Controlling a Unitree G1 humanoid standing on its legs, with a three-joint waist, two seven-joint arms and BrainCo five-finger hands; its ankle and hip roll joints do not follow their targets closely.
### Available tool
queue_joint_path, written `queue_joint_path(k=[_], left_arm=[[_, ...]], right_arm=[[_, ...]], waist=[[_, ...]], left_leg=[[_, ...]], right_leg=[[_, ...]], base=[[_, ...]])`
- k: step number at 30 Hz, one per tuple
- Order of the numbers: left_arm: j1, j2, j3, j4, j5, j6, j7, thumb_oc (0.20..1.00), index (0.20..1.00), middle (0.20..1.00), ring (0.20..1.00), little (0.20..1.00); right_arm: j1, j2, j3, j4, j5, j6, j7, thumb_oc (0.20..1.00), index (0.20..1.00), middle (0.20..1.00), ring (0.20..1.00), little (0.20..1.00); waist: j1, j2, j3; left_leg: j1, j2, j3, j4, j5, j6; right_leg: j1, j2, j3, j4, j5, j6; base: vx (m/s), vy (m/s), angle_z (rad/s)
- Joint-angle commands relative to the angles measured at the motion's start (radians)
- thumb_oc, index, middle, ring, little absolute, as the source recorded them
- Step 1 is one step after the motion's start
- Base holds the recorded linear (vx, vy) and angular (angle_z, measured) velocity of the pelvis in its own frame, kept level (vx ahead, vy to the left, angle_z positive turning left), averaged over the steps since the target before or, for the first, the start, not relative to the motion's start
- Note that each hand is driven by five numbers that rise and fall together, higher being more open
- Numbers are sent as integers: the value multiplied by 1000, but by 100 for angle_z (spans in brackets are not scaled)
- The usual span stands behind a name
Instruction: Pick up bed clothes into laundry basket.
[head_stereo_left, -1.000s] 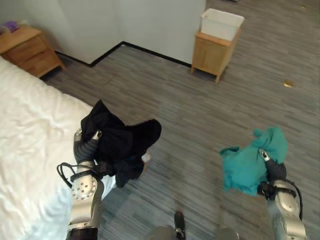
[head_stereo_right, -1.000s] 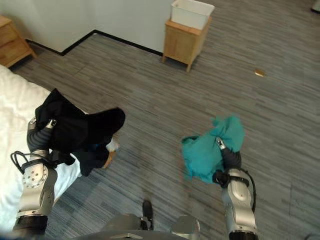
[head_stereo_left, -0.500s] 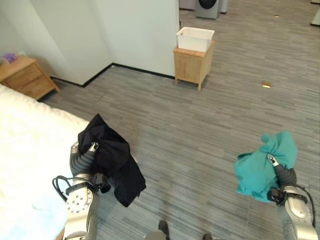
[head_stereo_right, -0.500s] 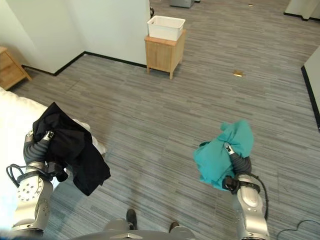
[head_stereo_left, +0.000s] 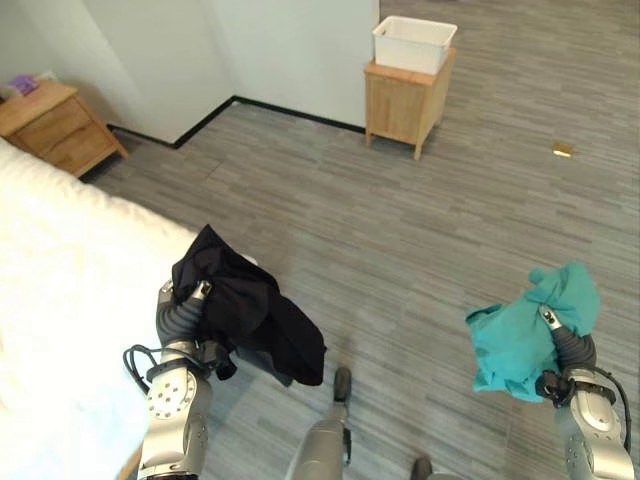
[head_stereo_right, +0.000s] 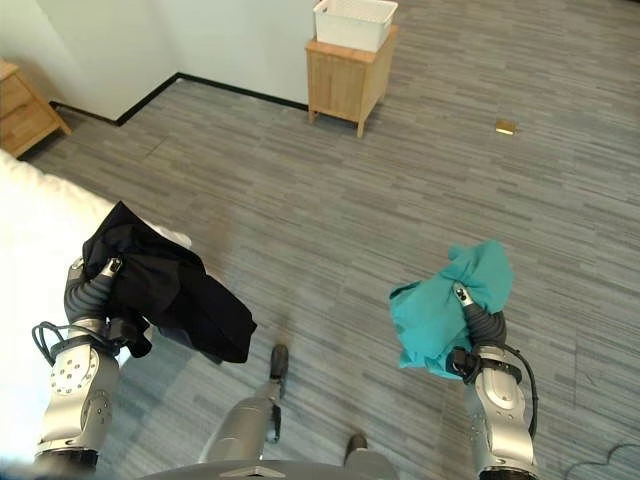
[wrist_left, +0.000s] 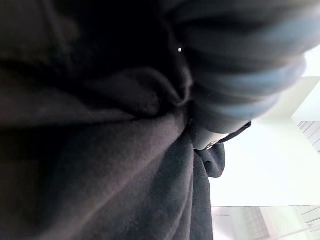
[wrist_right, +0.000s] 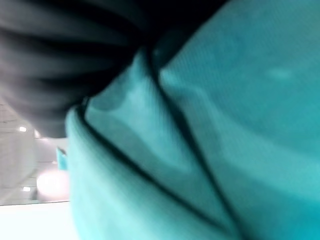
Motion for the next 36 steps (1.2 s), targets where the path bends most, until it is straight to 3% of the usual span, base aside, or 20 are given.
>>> queue_joint_path(k=[1, 2, 3, 4, 6, 7, 10, 12, 14, 18, 20, 21, 22, 23, 24, 26, 28, 31, 33, 36], left_arm=[[-38, 103, 33, -191, 50, -81, -38, 200, 200, 200, 200, 200], [-45, 120, 25, -199, 66, -79, -47, 200, 200, 200, 200, 200], [-67, 146, 15, -208, 75, -77, -48, 200, 200, 200, 200, 200], [-84, 159, 11, -205, 69, -80, -41, 200, 200, 200, 200, 200], [-104, 170, 7, -186, 81, -69, -21, 200, 200, 200, 200, 200], [-91, 161, 12, -191, 67, -74, -28, 200, 200, 200, 200, 200], [-66, 149, 17, -194, 47, -74, -39, 200, 200, 200, 200, 200], [-55, 139, 12, -171, 45, -71, -37, 200, 200, 200, 200, 200], [-61, 137, 16, -156, 54, -69, -38, 200, 200, 200, 200, 200], [-46, 122, 42, -151, 71, -72, -55, 200, 200, 200, 200, 200], [-43, 93, 22, -130, 39, -71, -65, 200, 200, 200, 200, 200], [-37, 86, 8, -118, 27, -66, -74, 200, 200, 200, 200, 200], [-49, 67, -31, -83, -10, -52, -75, 200, 200, 200, 200, 200], [-51, 64, -42, -85, -24, -45, -80, 200, 200, 200, 200, 200], [-49, 69, -53, -88, -32, -42, -89, 200, 200, 200, 200, 200], [-50, 76, -64, -90, -26, -37, -95, 200, 200, 200, 200, 200], [-51, 63, -78, -63, -59, -32, -98, 200, 200, 200, 200, 200], [-35, 52, -80, -54, -61, -34, -97, 200, 200, 200, 200, 200], [-17, 43, -81, -32, -47, -36, -95, 200, 200, 200, 200, 200], [1, 35, -60, -38, -36, -41, -94, 200, 200, 200, 200, 200]], right_arm=[[-117, -21, 2, -56, -14, -72, 21, 200, 200, 200, 200, 200], [-126, -12, 13, -51, -16, -72, 25, 200, 200, 200, 200, 200], [-135, 1, 38, -52, -18, -65, 35, 200, 200, 200, 200, 200], [-149, 8, 58, -42, -29, -64, 28, 200, 200, 200, 200, 200], [-152, 10, 75, -48, -25, -53, 32, 200, 200, 200, 200, 200], [-143, 9, 61, -48, -10, -50, 41, 200, 200, 200, 200, 200], [-135, 8, 39, -43, 1, -51, 31, 200, 200, 200, 200, 200], [-116, 12, 21, -39, 4, -56, 14, 200, 200, 200, 200, 200], [-101, 14, 13, -44, 3, -54, 10, 200, 200, 200, 200, 200], [-84, 25, -11, -41, -17, -52, 18, 200, 200, 200, 200, 200], [-81, 14, 4, -48, -4, -59, 34, 200, 200, 200, 200, 200], [-83, 7, 10, -41, 0, -56, 33, 200, 200, 200, 200, 200], [-105, -27, 25, -37, 17, -64, 25, 200, 200, 200, 200, 200], [-116, -40, 26, -43, 40, -69, 23, 200, 200, 200, 200, 200], [-118, -46, 24, -37, 52, -79, 16, 200, 200, 200, 200, 200], [-125, -59, 16, -29, 40, -76, 3, 200, 200, 200, 200, 200], [-131, -74, -10, -30, 49, -72, -27, 200, 200, 200, 200, 200], [-121, -65, -11, -41, 49, -78, -19, 200, 200, 200, 200, 200], [-110, -65, 4, -34, 14, -74, -11, 200, 200, 200, 200, 200], [-115, -65, 15, -18, -11, -66, -3, 200, 200, 200, 200, 200]], waist=[[2, -59, -60], [6, -69, -57], [-2, -52, -42], [-24, -11, -14], [-62, 10, 6], [-82, 14, 18], [-96, 19, 23], [-125, 13, 20], [-146, 11, 14], [-151, 7, -22], [-165, 20, -38], [-161, 31, -41], [-165, 17, -29], [-146, 5, -8], [-133, -17, 13], [-114, -34, 32], [-61, -33, 54], [-36, -33, 41], [10, -8, 21], [31, 3, -9]], left_leg=[[-28, -16, 9, -45, 85, 42], [-17, -30, 29, -20, 49, 73], [71, -53, 53, -40, 5, 114], [153, -46, 67, -71, -22, 147], [237, -41, 58, -99, -58, 159], [304, -39, 38, -118, -87, 150], [354, -27, 19, -138, -107, 128], [432, -20, -17, -165, -151, 87], [473, 4, -39, -167, -175, 57], [571, 44, -51, -156, -210, 15], [561, 108, -63, 7, -168, -22], [542, 132, -60, 78, -104, -38], [414, 152, -78, 463, 119, -69], [328, 150, -75, 598, 162, -76], [251, 140, -80, 747, 165, -65], [158, 131, -63, 806, 129, -47], [-33, 169, -9, 670, 71, -42], [-42, 156, 24, 507, 94, -43], [-80, 66, 10, 210, 104, -29], [-58, 31, 70, 6, 175, -36]], right_leg=[[68, -1, -37, 115, 122, 24], [23, -32, -25, 249, 240, 42], [-84, -79, -56, 478, 417, 55], [-194, -106, -110, 665, 470, 68], [-311, -113, -154, 734, 378, 55], [-391, -98, -182, 646, 295, 41], [-417, -86, -207, 494, 290, 36], [-450, -45, -189, 184, 319, 55], [-472, -29, -158, -5, 374, 83], [-507, -52, -265, -51, 440, 109], [-432, 1, -271, -31, 423, 62], [-410, 30, -270, -23, 395, 44], [-357, 54, -248, 13, 333, -29], [-308, 66, -243, 8, 301, -58], [-264, 76, -227, -5, 279, -86], [-221, 89, -223, -19, 250, -101], [-111, 117, -198, -59, 211, -91], [-81, 112, -171, -64, 188, -86], [-2, 138, -136, -65, 129, -69], [78, 160, -105, -63, 88, -64]], base=[[437, 204, -16], [566, 352, -24], [677, 550, -45], [735, 570, -40], [657, 267, -12], [516, 32, 17], [497, -75, 18], [537, -176, 44], [638, -196, 41], [703, -236, 62], [751, -394, 41], [914, -642, 23], [679, -577, -19], [661, -650, -34], [471, -487, -30], [394, -313, -45], [600, -201, -68], [469, -19, -72], [711, 40, -74], [602, -25, -129]])
